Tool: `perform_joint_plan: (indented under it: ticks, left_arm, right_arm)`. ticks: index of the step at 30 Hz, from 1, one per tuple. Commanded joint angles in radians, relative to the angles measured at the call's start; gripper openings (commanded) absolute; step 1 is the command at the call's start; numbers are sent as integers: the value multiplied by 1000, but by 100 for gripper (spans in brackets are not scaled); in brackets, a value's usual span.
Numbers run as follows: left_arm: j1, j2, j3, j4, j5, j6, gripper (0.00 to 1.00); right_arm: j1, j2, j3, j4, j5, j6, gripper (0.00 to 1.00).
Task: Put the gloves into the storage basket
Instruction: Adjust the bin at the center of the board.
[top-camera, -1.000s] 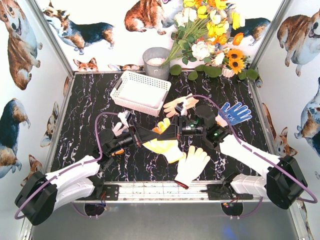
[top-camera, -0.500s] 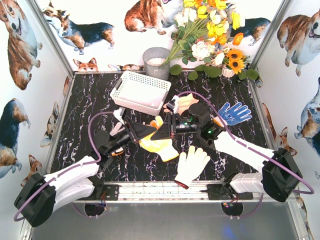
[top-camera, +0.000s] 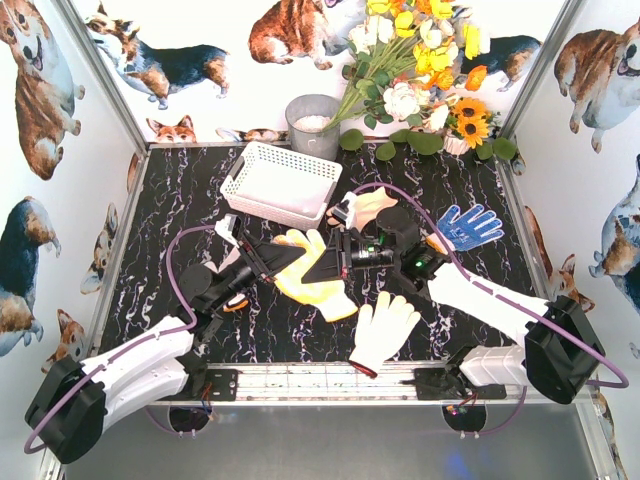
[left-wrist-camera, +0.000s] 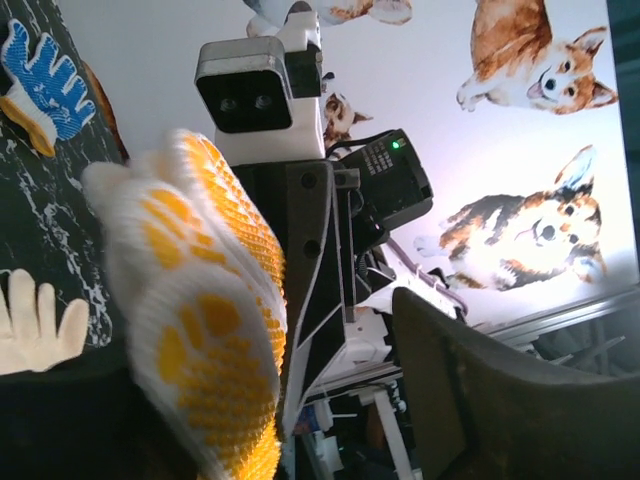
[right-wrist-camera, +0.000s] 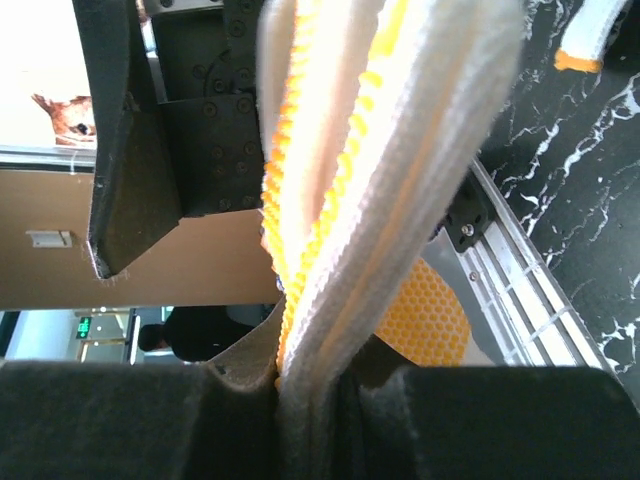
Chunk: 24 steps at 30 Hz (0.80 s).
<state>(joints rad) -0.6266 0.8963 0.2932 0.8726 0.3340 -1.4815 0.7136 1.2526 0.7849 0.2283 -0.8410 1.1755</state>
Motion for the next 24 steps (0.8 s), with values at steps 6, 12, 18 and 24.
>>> perform_joint_plan:
  ticks: [6, 12, 18, 24]
  left_arm:
    - [21, 19, 18, 18, -18, 49, 29]
    - [57, 58, 51, -26, -19, 195, 6]
    - [136, 98, 70, -46, 4, 312, 4]
    - [190, 172, 129, -109, 13, 480, 4]
  right_arm:
    - [6, 40, 177, -332, 23, -270, 10]
    - [-11, 131, 304, -569, 118, -447, 9]
    - [-56, 263, 452, -692, 190, -573, 8]
    - [-107, 426, 622, -791, 262, -697, 7]
